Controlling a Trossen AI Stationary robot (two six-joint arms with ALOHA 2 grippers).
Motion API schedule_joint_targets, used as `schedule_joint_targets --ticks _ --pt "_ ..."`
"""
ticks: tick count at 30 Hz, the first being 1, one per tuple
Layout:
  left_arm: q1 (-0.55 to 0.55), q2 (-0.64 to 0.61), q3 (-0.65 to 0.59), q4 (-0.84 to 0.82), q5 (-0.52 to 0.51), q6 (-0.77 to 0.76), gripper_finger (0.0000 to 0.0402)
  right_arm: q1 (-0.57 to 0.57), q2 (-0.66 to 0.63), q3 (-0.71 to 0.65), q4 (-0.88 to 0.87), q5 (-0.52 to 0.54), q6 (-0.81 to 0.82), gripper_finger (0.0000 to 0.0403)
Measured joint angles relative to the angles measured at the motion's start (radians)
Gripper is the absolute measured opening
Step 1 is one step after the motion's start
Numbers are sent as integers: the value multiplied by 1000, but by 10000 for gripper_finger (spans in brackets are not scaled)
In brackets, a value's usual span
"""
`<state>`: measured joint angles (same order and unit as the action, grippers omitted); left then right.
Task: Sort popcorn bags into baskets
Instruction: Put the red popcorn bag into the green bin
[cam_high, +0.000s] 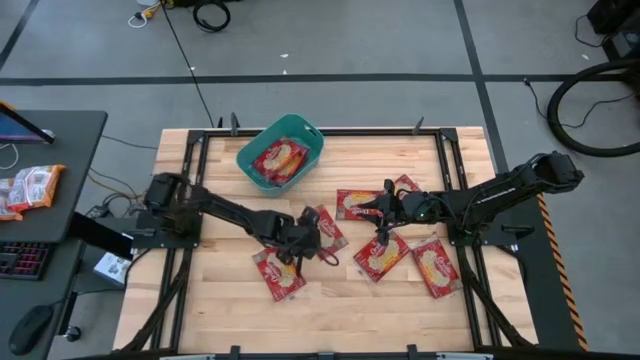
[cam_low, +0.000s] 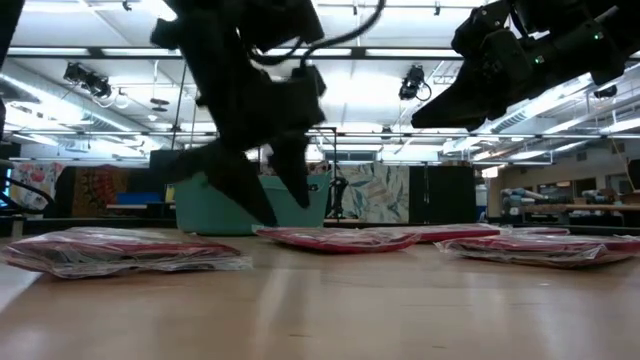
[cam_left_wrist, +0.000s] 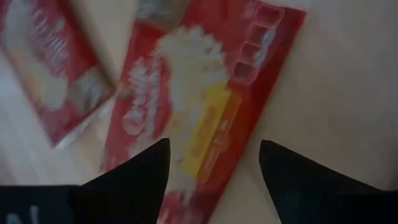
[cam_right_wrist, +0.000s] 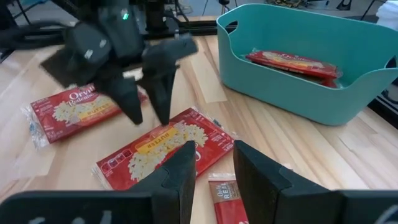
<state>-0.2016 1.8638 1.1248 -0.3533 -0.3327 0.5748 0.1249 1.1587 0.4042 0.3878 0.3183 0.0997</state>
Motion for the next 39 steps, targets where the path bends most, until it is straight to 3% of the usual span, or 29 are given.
schedule_joint_targets --ticks 11,25,39 --pt "-5 64 3 35 -24 43 219 4 0 0 -2 -6 2 114" --pt "6 97 3 43 4 65 13 6 0 0 2 -6 6 114" --pt "12 -65 99 -137 -42 -62 2 23 0 0 1 1 4 114"
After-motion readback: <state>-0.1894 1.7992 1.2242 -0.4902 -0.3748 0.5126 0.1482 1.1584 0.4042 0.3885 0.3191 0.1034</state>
